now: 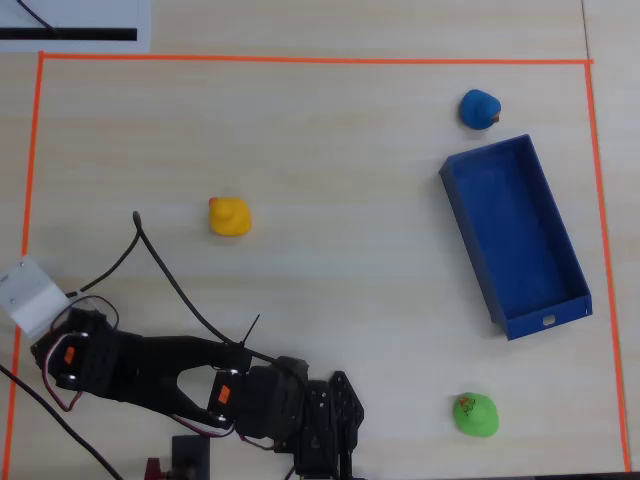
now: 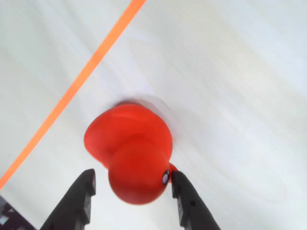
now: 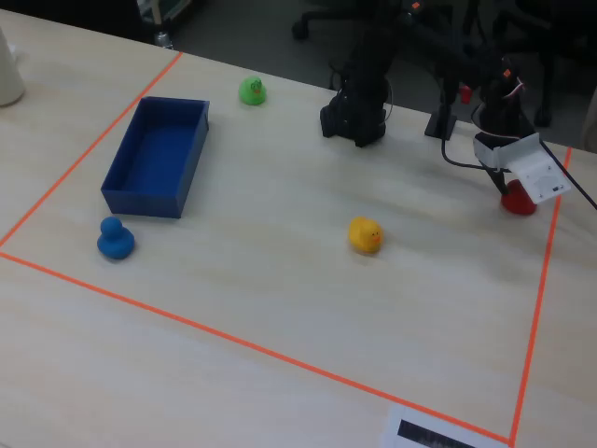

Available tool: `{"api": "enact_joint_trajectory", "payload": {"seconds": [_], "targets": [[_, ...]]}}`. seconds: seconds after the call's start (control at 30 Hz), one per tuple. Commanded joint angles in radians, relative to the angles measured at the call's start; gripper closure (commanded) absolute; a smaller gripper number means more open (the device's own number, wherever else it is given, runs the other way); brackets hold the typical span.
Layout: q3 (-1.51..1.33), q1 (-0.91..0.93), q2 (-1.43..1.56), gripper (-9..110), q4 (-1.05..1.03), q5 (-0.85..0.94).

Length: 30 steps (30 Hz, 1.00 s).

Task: Grasp red duck and put it into box.

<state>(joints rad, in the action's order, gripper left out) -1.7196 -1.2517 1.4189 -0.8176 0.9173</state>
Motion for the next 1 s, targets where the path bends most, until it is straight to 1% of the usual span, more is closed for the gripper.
{"api": "enact_joint_trajectory", "payload": {"seconds": [0.0, 0.47, 0.57, 0.63, 0.83, 0.97], "targets": [[0.003, 0.012, -0.005, 80, 0.021, -0.015], [0.008, 0.044, -0.014, 83, 0.020, -0.002], [0.002, 0.040, -0.003, 90, -0.003, 0.002], [-0.008, 0.040, 0.009, 101, -0.003, 0.005], [-0.011, 0.049, 0.061, 101, -0.054, 0.023], [-0.002, 0.121, 0.160, 101, -0.110, 0.049]]}}
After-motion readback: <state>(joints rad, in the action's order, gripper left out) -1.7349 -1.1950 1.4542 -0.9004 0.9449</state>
